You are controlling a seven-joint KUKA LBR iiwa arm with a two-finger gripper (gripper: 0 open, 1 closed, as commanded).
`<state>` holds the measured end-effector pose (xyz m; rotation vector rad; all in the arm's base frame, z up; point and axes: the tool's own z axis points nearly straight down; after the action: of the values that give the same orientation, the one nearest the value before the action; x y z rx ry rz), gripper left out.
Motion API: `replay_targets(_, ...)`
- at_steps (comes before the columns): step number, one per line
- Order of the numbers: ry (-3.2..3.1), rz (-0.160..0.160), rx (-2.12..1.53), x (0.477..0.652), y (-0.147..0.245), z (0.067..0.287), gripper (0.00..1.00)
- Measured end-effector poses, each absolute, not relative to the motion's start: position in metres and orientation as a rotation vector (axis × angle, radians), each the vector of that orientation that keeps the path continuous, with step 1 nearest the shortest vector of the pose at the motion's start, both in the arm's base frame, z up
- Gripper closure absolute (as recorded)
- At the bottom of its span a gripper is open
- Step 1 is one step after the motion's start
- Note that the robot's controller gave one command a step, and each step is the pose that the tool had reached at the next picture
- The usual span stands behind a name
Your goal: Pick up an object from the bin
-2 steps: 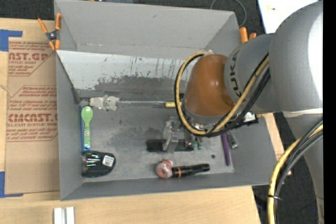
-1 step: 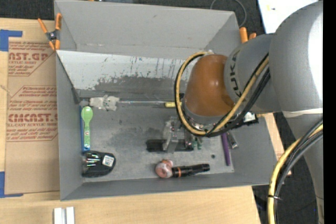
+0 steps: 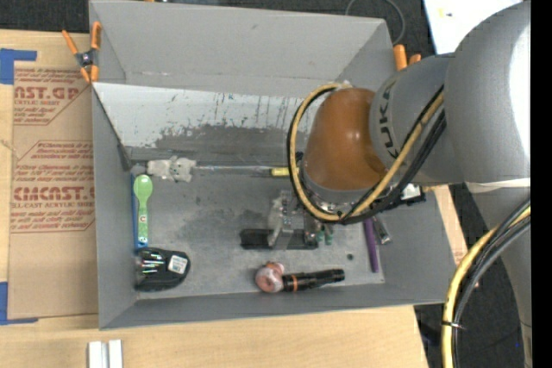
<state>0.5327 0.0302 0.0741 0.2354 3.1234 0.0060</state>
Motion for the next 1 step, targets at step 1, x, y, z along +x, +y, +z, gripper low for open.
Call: replay_targets(1, 3.125, 0.007, 0.235, 0.5323, 0.0304, 0.0838, 1.00)
